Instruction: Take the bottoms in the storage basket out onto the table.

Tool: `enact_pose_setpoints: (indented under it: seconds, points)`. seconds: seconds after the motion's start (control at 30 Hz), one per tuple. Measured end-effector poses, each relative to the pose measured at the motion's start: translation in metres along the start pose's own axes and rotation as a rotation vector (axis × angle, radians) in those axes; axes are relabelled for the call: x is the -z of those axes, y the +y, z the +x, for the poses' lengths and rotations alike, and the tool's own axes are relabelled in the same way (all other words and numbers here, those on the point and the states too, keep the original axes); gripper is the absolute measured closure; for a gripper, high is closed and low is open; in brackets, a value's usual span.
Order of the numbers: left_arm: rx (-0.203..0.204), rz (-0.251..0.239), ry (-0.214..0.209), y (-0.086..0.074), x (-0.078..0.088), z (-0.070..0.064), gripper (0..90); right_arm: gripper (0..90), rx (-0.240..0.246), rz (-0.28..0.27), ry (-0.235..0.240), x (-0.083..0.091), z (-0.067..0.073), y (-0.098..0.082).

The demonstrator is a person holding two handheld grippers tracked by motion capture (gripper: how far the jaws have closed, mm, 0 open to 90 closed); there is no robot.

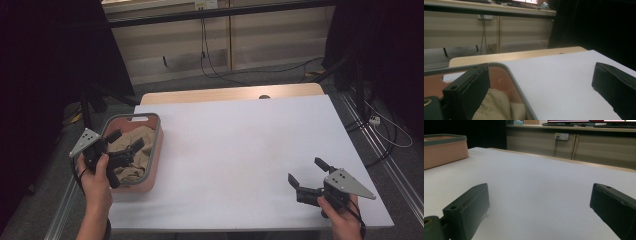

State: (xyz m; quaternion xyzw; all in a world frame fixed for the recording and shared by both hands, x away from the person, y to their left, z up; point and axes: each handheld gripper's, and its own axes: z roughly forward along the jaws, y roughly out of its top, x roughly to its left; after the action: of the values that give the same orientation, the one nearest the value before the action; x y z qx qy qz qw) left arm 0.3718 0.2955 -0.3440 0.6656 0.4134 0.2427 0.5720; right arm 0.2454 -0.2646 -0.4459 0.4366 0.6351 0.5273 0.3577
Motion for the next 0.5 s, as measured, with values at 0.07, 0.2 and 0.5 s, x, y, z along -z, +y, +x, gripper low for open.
enact_pose_setpoints:
  seconds: [0.07, 0.2, 0.5]
  points:
    - [-0.004, 0.021, 0.015, 0.002, -0.005, 0.005, 1.9, 2.0, 0.004, 0.000, 0.001, 0.000, 0.000, 0.000]
    - [-0.001, 0.047, 0.047, 0.003, -0.018, 0.016, 2.1, 2.0, 0.007, 0.001, 0.005, -0.001, 0.000, 0.000]
    - [-0.013, 0.134, 0.174, -0.009, -0.042, 0.045, 2.5, 2.0, 0.008, 0.008, 0.006, -0.001, 0.001, -0.001]
